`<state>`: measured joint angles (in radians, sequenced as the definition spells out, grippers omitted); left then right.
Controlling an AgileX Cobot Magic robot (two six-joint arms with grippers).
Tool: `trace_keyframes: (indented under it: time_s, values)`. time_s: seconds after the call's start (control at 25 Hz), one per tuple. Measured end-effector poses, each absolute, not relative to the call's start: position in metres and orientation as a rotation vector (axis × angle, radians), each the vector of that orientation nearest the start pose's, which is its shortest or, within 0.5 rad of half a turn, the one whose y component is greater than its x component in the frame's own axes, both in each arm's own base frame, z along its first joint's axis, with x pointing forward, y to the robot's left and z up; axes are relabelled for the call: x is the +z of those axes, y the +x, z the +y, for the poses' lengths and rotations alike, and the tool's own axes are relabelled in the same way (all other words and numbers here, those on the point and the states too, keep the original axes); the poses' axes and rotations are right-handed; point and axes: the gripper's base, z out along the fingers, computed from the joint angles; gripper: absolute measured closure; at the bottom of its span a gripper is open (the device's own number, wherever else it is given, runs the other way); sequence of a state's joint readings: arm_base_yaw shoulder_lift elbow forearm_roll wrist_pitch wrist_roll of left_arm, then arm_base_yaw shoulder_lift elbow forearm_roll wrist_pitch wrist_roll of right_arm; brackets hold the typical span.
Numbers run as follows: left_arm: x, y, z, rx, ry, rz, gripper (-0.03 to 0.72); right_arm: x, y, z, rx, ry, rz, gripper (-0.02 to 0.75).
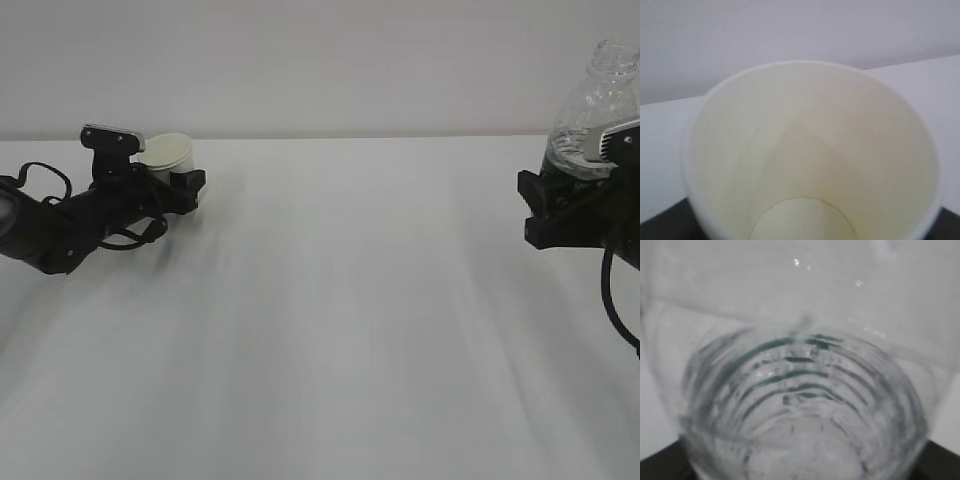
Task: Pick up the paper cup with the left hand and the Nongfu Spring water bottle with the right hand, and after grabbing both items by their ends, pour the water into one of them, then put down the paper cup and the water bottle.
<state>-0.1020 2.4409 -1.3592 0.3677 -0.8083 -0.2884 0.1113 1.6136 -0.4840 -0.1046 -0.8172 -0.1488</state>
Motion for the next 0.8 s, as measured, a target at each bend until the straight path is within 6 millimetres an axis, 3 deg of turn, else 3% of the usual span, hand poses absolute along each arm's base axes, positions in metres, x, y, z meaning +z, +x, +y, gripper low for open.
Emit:
trace_keyframes:
  time_s: [0.2,0.36,0.8]
  values:
    - [0.060,0.475,-0.074,-0.363,0.324,1.774,0.181,0.177,0.282,0.038,-0.014,-0.356,1.762,0.236]
    - [0.075,0.473,-0.070,-0.370,0.369,1.756,0.183,0.177,0.282,0.038,-0.023,-0.367,1.760,0.236]
    - [0.103,0.446,-0.071,-0.455,0.494,1.743,0.188,0.177,0.282,0.038,-0.028,-0.373,1.759,0.236]
